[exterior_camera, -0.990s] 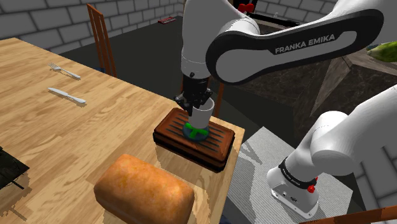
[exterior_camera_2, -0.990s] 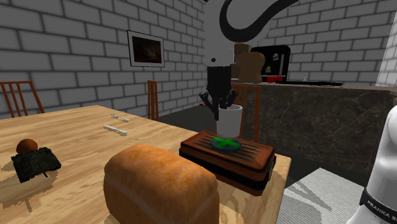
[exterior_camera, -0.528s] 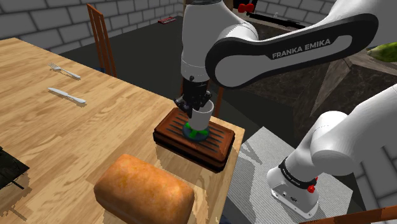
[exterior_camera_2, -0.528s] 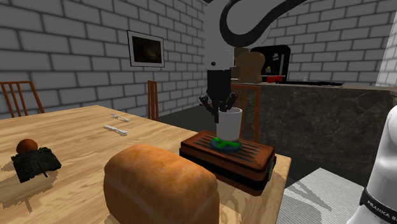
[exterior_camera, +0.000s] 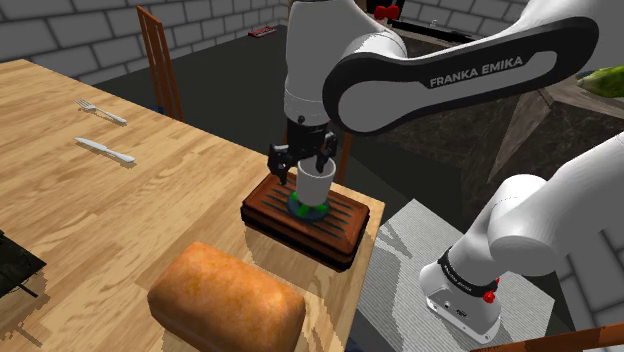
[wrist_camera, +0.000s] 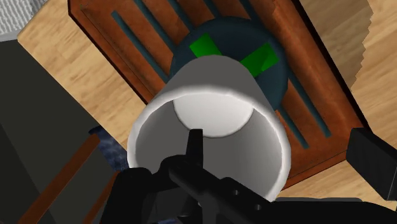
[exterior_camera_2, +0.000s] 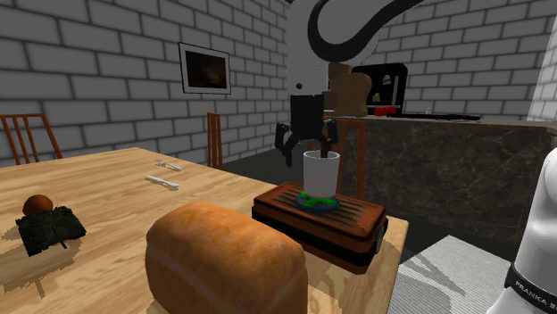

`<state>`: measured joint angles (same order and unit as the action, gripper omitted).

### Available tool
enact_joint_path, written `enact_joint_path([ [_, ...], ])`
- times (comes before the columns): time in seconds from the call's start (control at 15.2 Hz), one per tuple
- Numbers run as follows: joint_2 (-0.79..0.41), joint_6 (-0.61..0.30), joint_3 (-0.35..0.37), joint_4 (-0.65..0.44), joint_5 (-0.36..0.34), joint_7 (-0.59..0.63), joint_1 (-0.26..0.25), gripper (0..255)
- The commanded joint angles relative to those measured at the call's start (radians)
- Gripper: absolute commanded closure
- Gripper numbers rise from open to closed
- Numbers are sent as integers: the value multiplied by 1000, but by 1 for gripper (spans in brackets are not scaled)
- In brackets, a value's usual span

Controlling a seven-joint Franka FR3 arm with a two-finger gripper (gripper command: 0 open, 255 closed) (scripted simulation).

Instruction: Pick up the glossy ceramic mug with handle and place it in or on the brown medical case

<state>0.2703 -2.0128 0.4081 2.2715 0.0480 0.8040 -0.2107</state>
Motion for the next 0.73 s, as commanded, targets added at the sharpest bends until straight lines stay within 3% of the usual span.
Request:
enact_joint_path([
  [0.0,16,53,-3,-37,5,-3,-2,0],
  [0.13,28,114,-7,-88,7,-5,-2,0],
  [0.66,28,114,-8,-88,7,-5,-2,0],
])
